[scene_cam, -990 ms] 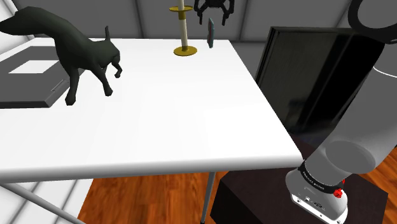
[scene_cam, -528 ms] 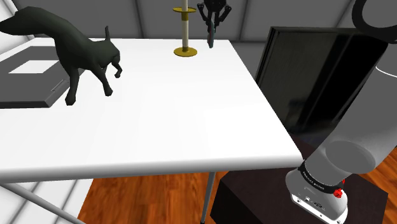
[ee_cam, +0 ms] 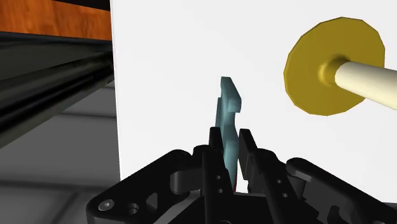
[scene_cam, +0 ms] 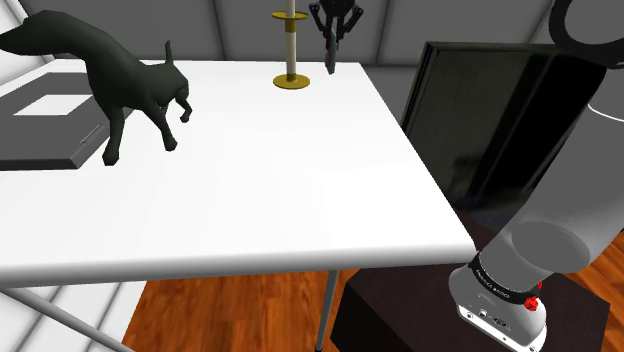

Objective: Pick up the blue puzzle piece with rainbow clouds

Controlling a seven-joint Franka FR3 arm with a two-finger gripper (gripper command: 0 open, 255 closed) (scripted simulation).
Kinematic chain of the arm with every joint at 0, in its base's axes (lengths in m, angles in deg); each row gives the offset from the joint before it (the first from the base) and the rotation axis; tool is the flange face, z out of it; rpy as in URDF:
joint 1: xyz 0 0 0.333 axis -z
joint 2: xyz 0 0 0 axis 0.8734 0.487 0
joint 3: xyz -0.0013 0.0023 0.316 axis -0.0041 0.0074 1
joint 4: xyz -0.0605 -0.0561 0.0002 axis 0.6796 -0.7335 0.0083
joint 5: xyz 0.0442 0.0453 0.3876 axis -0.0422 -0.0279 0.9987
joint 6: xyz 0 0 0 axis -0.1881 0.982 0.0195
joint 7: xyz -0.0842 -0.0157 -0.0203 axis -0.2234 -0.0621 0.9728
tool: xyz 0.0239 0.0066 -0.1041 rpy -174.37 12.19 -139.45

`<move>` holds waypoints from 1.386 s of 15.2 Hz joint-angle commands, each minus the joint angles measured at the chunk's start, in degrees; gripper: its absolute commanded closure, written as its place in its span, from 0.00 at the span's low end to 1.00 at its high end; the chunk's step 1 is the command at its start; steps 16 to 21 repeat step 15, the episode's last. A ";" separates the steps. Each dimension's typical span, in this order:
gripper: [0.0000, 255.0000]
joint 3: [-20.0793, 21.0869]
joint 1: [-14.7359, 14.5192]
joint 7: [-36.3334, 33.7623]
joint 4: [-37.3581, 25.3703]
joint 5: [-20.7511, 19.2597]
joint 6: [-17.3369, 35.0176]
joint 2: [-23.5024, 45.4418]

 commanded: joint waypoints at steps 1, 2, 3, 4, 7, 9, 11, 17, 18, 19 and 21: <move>1.00 0.03 -0.05 -0.01 -2.61 -0.04 -1.83 0.82; 1.00 0.04 -0.08 -0.04 -4.03 -0.08 -2.81 1.26; 1.00 0.05 -0.12 -0.07 -5.51 -0.13 -3.81 1.74; 1.00 0.06 -0.16 -0.10 -7.04 -0.18 -4.83 2.25; 1.00 0.10 -0.30 -0.21 -12.07 -0.34 -8.09 4.03; 1.00 0.13 -0.43 -0.28 -15.90 -0.49 -10.45 5.49; 1.00 0.16 -0.60 -0.36 -20.26 -0.66 -13.05 7.26; 1.00 0.19 -0.85 -0.45 -25.86 -0.91 -16.25 9.67; 1.00 0.19 -0.85 -0.45 -25.86 -0.91 -16.25 9.67; 1.00 0.19 -0.85 -0.45 -25.86 -0.91 -16.25 9.67; 1.00 0.19 -0.85 -0.45 -25.86 -0.91 -16.25 9.67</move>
